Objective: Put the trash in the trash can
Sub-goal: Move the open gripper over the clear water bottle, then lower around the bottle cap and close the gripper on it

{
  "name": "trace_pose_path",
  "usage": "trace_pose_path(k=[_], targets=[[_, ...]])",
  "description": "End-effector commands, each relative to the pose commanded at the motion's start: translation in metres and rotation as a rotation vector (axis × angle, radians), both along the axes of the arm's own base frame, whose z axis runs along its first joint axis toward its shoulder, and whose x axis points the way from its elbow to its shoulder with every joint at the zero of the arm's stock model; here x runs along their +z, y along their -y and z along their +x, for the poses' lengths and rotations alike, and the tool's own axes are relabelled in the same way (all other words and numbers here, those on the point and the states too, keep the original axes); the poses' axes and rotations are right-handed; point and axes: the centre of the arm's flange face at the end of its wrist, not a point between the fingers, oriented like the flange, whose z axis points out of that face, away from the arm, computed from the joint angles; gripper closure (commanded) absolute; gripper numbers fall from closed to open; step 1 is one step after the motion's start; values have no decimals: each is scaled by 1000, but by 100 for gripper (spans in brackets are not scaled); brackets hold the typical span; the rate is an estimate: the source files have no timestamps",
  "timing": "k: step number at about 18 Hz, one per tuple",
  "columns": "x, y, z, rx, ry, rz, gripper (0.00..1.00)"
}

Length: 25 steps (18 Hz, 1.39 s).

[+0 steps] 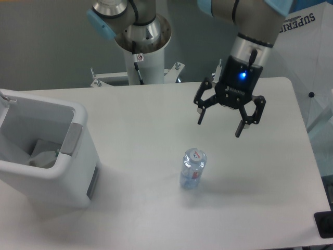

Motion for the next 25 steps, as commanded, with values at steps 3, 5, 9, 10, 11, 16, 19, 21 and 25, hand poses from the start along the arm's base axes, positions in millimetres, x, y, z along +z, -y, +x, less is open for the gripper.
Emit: trace_pose_path(k=[3, 5, 9, 10, 11, 16, 19, 21, 25], targets=[[-16, -34, 9, 1, 11, -68, 0], [-22, -61, 15, 23, 28, -93, 0], [-30, -74, 20, 7, 32, -111, 0], [-31, -73, 21, 7, 35, -115, 0], [-32, -73, 21, 7, 42, -119, 0], [-33, -71, 25, 6, 38, -168, 16], [-34, -73, 27, 2, 36, -174, 34], [-34, -73, 27, 2, 30, -176, 38], [-33, -72, 27, 1, 24, -184, 65]])
